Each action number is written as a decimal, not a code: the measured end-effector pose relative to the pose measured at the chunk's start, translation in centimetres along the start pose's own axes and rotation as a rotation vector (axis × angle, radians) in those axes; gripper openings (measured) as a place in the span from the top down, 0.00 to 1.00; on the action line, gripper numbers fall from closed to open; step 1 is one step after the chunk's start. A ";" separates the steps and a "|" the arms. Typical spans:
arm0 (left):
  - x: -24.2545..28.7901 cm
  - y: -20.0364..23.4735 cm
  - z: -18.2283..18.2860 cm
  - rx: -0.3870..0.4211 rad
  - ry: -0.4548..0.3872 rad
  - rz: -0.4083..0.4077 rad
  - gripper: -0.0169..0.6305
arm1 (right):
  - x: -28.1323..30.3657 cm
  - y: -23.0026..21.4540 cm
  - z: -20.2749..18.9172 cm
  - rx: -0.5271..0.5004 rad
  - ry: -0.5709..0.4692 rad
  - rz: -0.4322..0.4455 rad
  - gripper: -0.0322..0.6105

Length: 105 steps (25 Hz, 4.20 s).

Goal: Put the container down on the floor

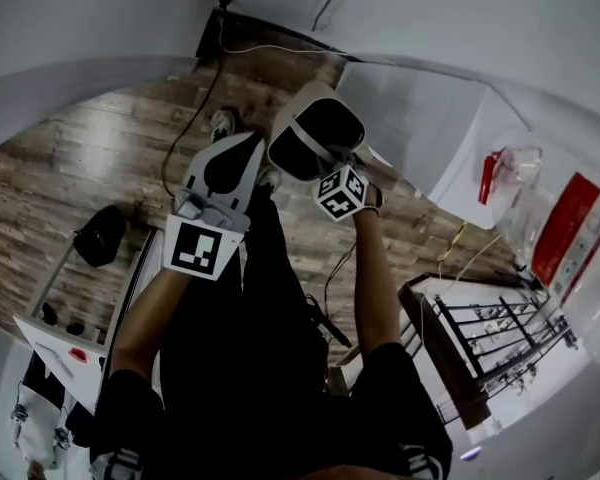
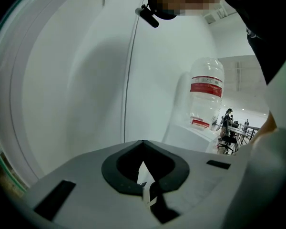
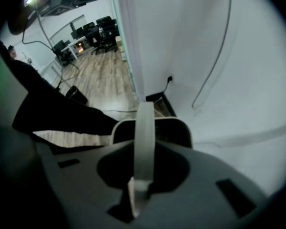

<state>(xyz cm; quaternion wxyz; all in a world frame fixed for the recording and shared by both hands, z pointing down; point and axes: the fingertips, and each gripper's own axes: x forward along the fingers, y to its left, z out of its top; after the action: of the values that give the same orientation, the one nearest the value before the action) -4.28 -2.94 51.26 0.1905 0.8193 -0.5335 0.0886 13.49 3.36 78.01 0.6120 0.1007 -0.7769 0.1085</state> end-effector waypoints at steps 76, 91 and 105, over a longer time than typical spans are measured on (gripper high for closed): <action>7.5 7.2 -12.1 0.001 0.104 0.050 0.93 | 26.1 -19.3 -6.2 -0.210 0.264 -0.079 0.85; 8.1 6.6 -13.1 -0.021 0.114 0.049 0.93 | 27.2 -21.1 -4.7 -0.130 0.201 -0.158 0.80; 8.3 5.7 -13.0 -0.023 0.116 0.035 0.93 | 26.1 -19.7 -5.7 -0.095 0.192 -0.111 0.68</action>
<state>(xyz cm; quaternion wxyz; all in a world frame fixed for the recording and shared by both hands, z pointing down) -5.30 -6.68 67.22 0.2289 0.8011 -0.5368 0.1330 18.44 -14.45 105.60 0.6928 0.1037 -0.7121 0.0468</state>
